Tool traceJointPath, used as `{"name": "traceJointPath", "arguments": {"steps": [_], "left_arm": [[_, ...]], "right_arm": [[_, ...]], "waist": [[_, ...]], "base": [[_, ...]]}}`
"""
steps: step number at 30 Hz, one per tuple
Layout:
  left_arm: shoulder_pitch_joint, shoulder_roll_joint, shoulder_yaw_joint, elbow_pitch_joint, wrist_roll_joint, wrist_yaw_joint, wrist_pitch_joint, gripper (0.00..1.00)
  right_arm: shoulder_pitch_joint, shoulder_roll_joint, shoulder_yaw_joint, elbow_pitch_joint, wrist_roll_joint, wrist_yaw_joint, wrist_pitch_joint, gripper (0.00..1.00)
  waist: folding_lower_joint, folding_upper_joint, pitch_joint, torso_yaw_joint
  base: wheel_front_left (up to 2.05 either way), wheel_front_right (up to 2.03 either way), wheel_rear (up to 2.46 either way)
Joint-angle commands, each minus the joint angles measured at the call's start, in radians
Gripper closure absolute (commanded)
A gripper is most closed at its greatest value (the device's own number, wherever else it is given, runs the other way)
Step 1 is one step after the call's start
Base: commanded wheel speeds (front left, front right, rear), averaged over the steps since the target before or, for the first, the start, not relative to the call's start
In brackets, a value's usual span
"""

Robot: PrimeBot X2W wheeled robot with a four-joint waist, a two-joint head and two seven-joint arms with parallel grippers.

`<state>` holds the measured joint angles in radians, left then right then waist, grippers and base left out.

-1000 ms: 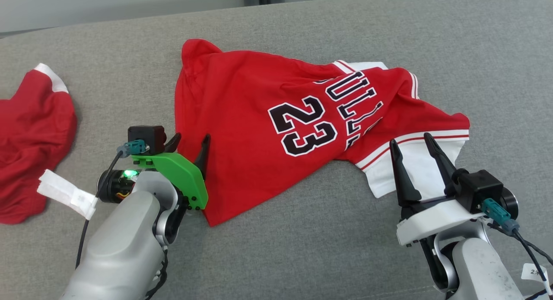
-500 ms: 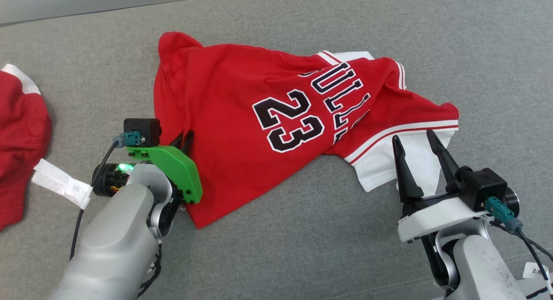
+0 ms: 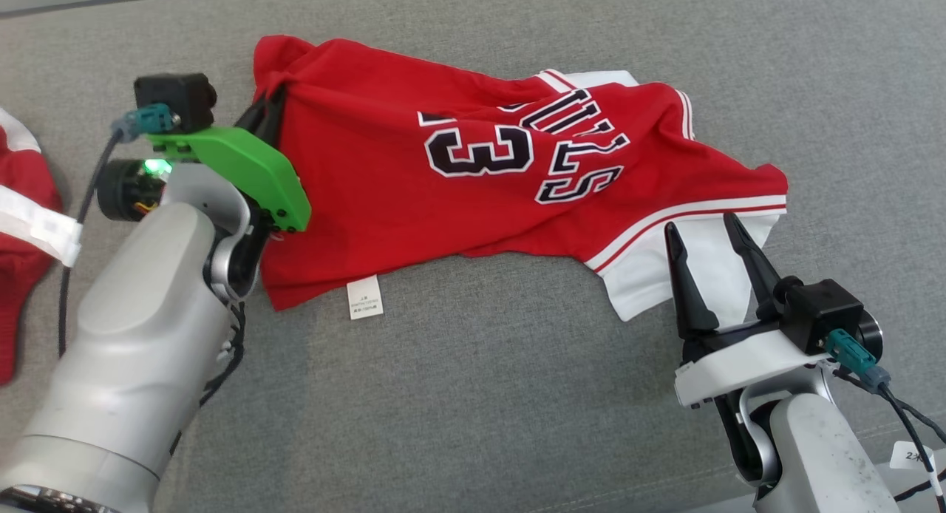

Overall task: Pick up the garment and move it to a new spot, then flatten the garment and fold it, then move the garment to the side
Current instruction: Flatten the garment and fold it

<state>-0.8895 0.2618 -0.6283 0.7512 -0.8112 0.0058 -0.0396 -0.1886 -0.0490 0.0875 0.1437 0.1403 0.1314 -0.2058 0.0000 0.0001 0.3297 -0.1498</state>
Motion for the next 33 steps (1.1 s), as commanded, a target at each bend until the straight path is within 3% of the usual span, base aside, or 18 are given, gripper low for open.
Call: {"name": "traceJointPath", "arguments": {"steps": [1,6,7,8,9,12,20,27,33], "left_arm": [[-0.027,0.022,0.000,0.011,0.008,0.006,0.004,1.00],[-0.084,0.043,0.005,0.051,0.019,0.010,0.010,1.00],[-0.085,0.042,0.004,0.063,0.016,0.006,0.018,0.96],[-0.083,0.038,0.001,0.070,0.012,0.002,0.021,0.31],[-0.080,0.031,0.002,0.074,0.007,-0.005,0.016,0.00],[-0.052,0.019,-0.001,0.080,0.016,-0.001,-0.034,0.00],[0.087,-0.015,0.025,-0.015,0.040,-0.054,-0.220,0.00],[0.364,-0.048,0.209,-0.354,0.211,-0.051,-0.224,0.00],[0.588,-0.094,0.325,-0.477,0.332,-0.071,-0.225,0.00]], "right_arm": [[-0.012,-0.002,0.006,0.003,0.010,-0.001,-0.010,0.00],[-0.022,-0.002,0.009,0.009,0.011,-0.001,-0.018,0.00],[-0.023,-0.002,0.010,0.011,0.011,-0.001,-0.019,0.00],[-0.023,-0.002,0.009,0.012,0.010,-0.001,-0.020,0.00],[-0.022,-0.002,0.006,0.014,0.010,-0.001,-0.020,0.00],[-0.013,-0.002,-0.011,0.016,0.001,-0.001,-0.019,0.00],[-0.001,-0.002,-0.048,0.001,-0.033,-0.001,0.001,0.00],[0.024,-0.003,-0.072,0.003,-0.044,-0.001,0.032,0.00],[0.053,-0.003,-0.099,0.027,-0.032,-0.001,0.049,0.00]], "waist": [[0.0000,-0.0001,0.018,-0.021],[0.0000,-0.0001,0.034,-0.046],[0.0000,-0.0001,0.034,-0.048],[0.0000,-0.0001,0.034,-0.048],[0.0000,-0.0001,0.032,-0.046],[0.0000,-0.0001,0.020,-0.029],[0.0000,-0.0001,-0.051,0.050],[0.0000,-0.0001,-0.126,0.105],[0.0000,-0.0001,-0.195,0.125]], "base": [[0.00,0.00,0.00],[0.00,0.00,0.00],[0.00,0.00,0.00],[0.00,0.00,0.00],[0.00,0.00,0.00],[0.00,0.00,0.00],[0.00,0.00,0.00],[0.00,0.00,0.00],[0.00,0.00,0.00]]}}
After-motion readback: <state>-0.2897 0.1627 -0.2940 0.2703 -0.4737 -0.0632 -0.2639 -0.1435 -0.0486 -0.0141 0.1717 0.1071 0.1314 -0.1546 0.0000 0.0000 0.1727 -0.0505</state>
